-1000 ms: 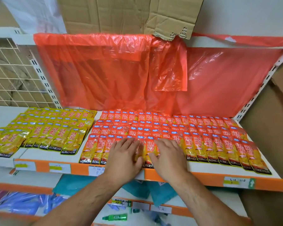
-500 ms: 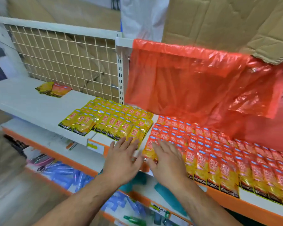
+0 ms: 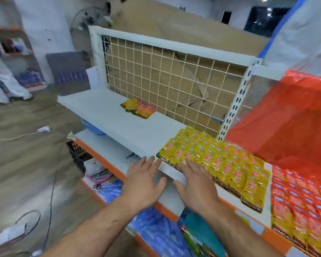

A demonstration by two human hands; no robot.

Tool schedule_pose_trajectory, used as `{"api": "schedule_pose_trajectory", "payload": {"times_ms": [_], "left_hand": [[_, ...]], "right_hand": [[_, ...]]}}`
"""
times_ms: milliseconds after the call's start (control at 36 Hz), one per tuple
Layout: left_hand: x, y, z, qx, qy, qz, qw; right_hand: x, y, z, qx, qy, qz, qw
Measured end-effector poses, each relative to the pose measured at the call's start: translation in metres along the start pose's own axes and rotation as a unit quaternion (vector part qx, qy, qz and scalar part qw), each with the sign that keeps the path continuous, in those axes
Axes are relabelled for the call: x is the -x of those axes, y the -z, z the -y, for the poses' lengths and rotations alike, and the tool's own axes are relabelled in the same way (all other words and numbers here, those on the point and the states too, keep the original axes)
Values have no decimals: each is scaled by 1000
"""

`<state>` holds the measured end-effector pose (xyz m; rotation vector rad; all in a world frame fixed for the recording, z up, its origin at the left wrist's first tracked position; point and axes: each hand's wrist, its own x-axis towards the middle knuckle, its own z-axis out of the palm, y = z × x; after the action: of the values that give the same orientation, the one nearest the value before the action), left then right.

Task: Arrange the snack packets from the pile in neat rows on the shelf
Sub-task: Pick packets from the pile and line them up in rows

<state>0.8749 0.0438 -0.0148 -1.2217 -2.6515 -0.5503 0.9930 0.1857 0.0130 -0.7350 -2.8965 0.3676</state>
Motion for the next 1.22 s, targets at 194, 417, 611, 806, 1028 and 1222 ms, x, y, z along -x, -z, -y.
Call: {"api": "schedule_pose_trajectory", "payload": {"times_ms": [194,417,611,806,1028,1222], "left_hand": [[-31,-3,64,8,23,0,1000],[-102,-15,122,29,70,51,996],[-168,-24,164,17,81,41,996],[-219,-48,192,56,60,53,995],[-300,-68,231,76,-53,13,996],[-364,-72,278,-12,-94,74,993]], "right_hand": [[-67,-21,43,22,33,23,999],[-172,-48,63,-22,55,5,998],[-261,-51,80,-33,80,57,995],[-318,-64,82,-57,40,68,995],[-372,-83,93,-53,-39,25,998],[-414,-90,108,-57,-131,2,990]]}}
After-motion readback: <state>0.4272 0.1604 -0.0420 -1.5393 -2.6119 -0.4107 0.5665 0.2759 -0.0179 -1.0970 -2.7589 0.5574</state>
